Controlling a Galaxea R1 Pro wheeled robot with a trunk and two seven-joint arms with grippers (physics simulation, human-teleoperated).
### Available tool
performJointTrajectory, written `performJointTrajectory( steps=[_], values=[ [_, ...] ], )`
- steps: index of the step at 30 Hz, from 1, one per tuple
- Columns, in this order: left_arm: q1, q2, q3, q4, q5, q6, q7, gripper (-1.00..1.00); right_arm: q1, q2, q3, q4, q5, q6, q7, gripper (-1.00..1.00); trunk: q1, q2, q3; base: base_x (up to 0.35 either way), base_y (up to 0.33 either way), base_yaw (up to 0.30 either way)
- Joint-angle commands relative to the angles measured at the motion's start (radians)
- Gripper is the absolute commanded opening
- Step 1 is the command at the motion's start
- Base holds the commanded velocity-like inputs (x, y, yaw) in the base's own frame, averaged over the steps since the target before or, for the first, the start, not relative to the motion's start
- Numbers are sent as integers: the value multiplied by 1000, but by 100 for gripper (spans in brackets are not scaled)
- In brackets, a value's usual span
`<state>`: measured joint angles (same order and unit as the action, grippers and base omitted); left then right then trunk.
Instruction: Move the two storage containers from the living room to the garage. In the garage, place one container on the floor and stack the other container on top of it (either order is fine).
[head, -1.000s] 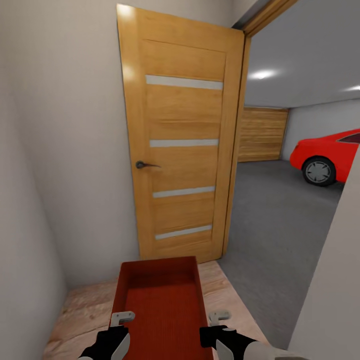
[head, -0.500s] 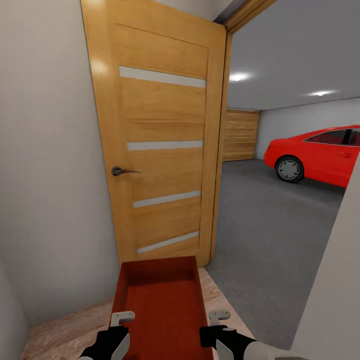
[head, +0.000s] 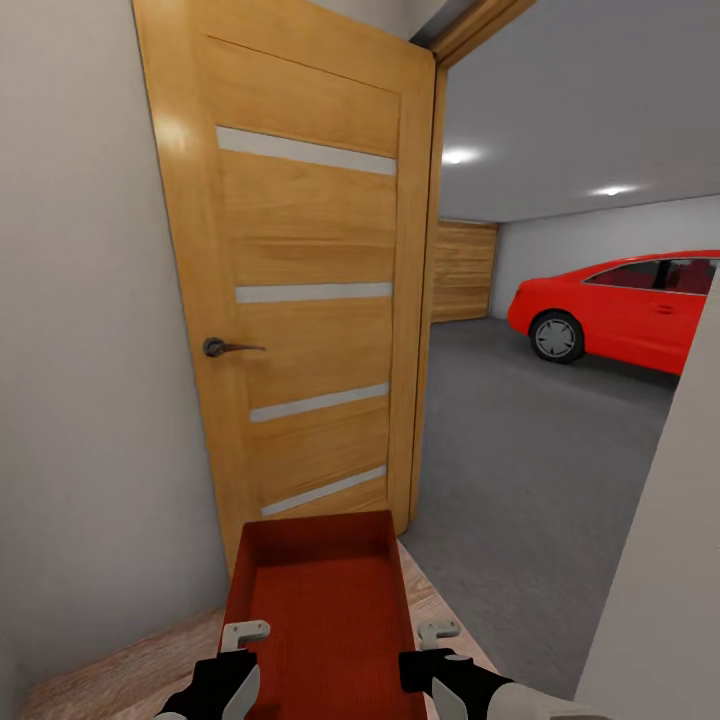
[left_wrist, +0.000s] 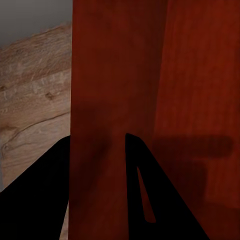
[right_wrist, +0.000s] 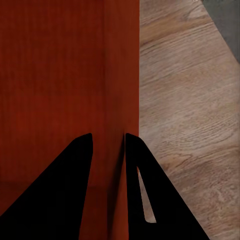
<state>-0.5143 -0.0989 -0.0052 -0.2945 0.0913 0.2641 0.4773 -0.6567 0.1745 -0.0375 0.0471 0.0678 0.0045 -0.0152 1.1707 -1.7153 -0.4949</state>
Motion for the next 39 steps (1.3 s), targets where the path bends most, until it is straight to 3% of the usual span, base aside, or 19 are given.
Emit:
performJointTrajectory(
  steps=[1, 10, 16, 20, 30, 39],
  values=[
    [0, 2, -13, 2, 50, -1, -26, -100, -2, 0, -10, -65, 17, -2, 15, -100, 0, -1, -1, 1, 0, -2],
    [0, 2, -14, 0, 50, -16, -26, -100, -1, -1, -10, -65, 17, -16, 15, -100, 0, -1, -1, 0, 0, 0],
    [0, 2, -15, 8, 50, -106, -26, -100, -1, -1, -10, -67, 16, -22, 15, -100, 0, -1, -1, 0, 0, 0],
    [0, 2, -16, 12, 49, -134, -25, -100, -1, -2, -11, -66, 12, -94, 15, -100, 0, -1, -1, 0, 83, 0],
    [0, 2, -16, 11, 49, -138, -25, -100, 0, 0, -10, -64, 15, -127, 16, -100, 0, -1, -1, 38, 306, -16],
    [0, 2, -16, 12, 48, -138, -25, -100, 0, -1, -10, -64, 15, -128, 18, -100, 0, -1, 1, 202, 219, -259]
  ],
)
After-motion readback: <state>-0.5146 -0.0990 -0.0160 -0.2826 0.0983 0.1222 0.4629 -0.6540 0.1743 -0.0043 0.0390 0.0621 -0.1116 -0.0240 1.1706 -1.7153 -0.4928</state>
